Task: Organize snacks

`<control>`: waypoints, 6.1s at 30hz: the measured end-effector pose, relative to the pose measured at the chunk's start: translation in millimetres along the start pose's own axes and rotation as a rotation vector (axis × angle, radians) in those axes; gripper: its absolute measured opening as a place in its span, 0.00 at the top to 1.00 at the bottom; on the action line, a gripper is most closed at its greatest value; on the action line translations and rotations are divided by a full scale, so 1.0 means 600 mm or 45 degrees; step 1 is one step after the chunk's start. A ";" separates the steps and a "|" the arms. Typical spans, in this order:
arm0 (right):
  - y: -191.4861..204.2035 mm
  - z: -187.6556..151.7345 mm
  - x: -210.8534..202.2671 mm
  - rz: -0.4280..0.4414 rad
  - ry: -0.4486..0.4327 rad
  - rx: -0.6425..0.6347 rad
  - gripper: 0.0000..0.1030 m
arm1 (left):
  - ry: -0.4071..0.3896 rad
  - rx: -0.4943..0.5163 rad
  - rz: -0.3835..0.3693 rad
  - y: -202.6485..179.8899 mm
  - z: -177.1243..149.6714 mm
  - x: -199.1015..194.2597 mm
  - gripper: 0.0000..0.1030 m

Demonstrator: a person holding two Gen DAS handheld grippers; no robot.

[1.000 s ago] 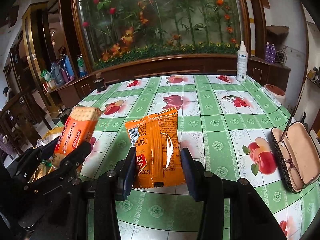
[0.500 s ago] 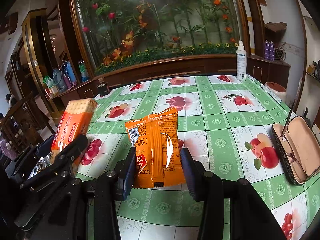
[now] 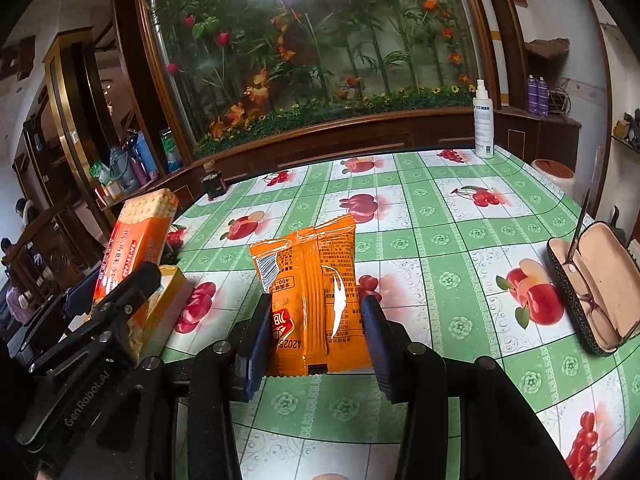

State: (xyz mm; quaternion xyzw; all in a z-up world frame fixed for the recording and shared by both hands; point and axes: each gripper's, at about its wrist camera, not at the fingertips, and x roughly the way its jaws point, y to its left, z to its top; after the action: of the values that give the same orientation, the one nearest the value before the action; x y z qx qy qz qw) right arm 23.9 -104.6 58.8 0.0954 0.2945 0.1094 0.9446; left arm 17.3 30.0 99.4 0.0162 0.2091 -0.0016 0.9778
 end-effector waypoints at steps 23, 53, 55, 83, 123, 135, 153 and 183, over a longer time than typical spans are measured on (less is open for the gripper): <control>0.122 -0.044 0.017 0.151 0.078 -0.105 0.53 | -0.043 -0.161 0.076 0.102 -0.009 -0.053 0.48; 0.310 -0.049 0.078 0.332 0.200 -0.188 0.51 | 0.164 -0.346 0.191 0.326 -0.098 -0.114 0.48; 0.326 -0.053 0.092 0.339 0.219 -0.196 0.51 | 0.180 -0.340 0.189 0.323 -0.105 -0.112 0.48; 0.358 -0.072 0.183 0.323 0.338 -0.227 0.50 | 0.276 -0.333 0.204 0.324 -0.134 -0.068 0.48; 0.363 -0.084 0.171 0.327 0.323 -0.289 0.46 | 0.263 -0.262 0.281 0.310 -0.132 -0.068 0.47; 0.360 -0.080 0.164 0.348 0.336 -0.290 0.45 | 0.261 -0.213 0.307 0.324 -0.130 -0.068 0.47; 0.355 -0.078 0.138 0.404 0.322 -0.266 0.38 | 0.245 -0.175 0.342 0.317 -0.123 -0.074 0.30; 0.282 -0.067 0.074 0.360 0.219 -0.185 0.14 | 0.196 -0.132 0.416 0.306 -0.120 -0.107 0.00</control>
State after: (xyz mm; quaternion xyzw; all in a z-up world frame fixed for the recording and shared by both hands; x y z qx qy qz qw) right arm 10.7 74.0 43.9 0.0577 0.3494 0.2698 0.8954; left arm -68.7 215.5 65.9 -0.0004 0.2777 0.1692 0.9456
